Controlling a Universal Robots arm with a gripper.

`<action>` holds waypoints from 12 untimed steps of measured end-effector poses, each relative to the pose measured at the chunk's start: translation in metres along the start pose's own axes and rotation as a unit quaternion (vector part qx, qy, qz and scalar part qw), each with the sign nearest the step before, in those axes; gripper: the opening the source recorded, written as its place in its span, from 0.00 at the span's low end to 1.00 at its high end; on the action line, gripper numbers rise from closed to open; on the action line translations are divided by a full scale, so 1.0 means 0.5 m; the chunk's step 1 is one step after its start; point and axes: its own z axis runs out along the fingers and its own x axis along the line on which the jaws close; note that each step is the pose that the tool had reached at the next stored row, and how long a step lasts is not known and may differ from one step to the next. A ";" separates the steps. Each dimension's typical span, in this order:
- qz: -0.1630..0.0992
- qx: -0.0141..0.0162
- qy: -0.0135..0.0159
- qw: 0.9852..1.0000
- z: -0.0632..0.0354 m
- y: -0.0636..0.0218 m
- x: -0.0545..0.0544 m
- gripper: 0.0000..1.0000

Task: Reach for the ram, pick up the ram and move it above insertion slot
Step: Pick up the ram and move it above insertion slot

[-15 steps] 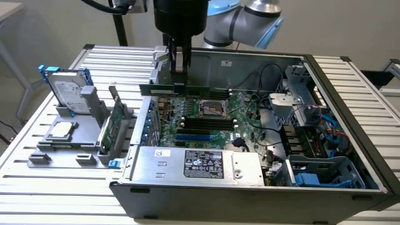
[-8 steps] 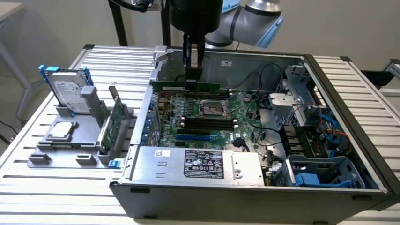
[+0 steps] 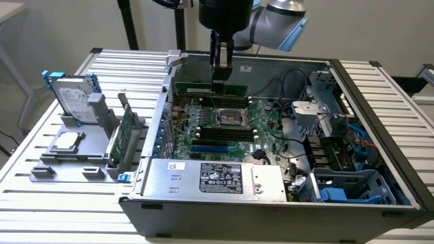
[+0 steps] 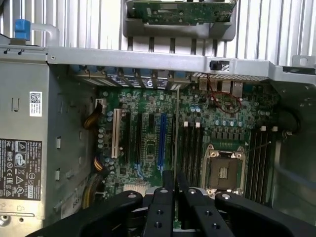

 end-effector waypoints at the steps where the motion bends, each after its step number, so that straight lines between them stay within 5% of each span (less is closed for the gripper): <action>1: 0.000 0.000 0.000 1.000 0.001 -0.006 -0.003 0.13; 12: 0.000 0.000 0.000 1.000 0.015 -0.046 -0.011 0.13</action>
